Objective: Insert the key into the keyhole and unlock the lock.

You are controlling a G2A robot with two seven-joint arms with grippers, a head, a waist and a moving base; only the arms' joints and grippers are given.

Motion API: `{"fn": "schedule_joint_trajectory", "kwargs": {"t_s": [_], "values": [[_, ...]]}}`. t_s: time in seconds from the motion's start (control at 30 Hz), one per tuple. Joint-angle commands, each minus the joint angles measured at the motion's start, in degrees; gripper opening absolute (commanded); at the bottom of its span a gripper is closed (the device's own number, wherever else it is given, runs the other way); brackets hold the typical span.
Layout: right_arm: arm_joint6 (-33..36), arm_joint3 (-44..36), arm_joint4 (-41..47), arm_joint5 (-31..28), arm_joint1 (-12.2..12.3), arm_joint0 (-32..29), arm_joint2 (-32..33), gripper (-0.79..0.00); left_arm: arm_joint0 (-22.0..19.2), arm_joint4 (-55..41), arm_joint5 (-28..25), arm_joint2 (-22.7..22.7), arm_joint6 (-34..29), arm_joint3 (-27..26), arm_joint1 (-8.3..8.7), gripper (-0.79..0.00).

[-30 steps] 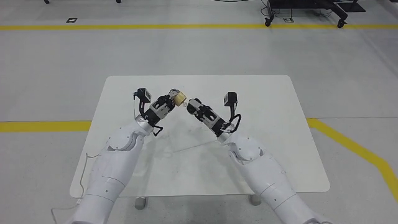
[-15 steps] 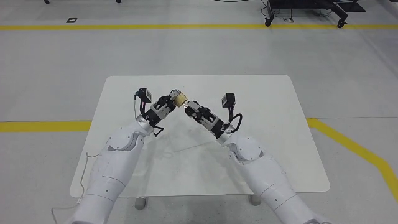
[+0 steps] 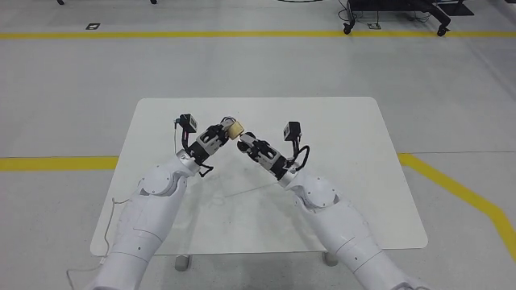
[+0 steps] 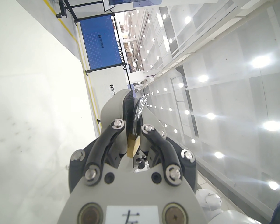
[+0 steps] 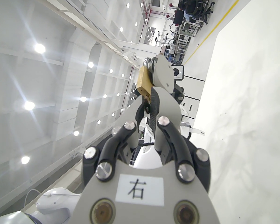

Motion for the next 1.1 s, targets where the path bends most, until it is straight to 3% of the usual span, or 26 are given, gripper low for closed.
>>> {"fn": "schedule_joint_trajectory", "kwargs": {"t_s": [0.0, 0.2, 0.37, 0.6, 0.87, 0.93, 1.07], "values": [[0.46, 0.20, 3.41, 2.10, -0.17, -0.17, 0.02, -0.785, 0.06, 0.50, -0.34, 0.02, 0.02, -0.15, 0.03, -0.785], [7.83, 0.14, 20.68, 8.89, -0.81, -0.90, 0.84, -0.785, 0.40, 0.82, -1.54, 0.06, -0.36, -0.68, 0.09, -0.785], [11.69, 0.21, 29.72, 12.05, -1.08, -1.21, 2.07, -0.785, 0.55, 0.44, -2.50, -0.17, -0.34, -0.86, 0.12, -0.785], [14.66, 0.20, 35.54, 15.22, -1.14, -1.48, 3.33, -0.785, 0.61, 0.44, -3.23, -0.26, 0.17, -0.95, 0.12, -0.785], [14.94, 0.17, 33.82, 14.45, -0.92, -1.37, 4.10, -0.785, 0.55, 0.24, -3.67, -0.29, 0.08, -0.86, 0.13, -0.785], [14.06, 0.36, 30.23, 12.68, -0.71, -1.12, 4.21, -0.600, 0.51, 0.41, -3.72, -0.27, 0.04, -0.87, 0.14, -0.785], [11.58, 0.02, 22.59, 10.13, -0.39, -1.10, 3.61, -0.465, 0.53, 0.32, -3.57, -0.24, 0.20, -0.85, 0.14, -0.785]]}}
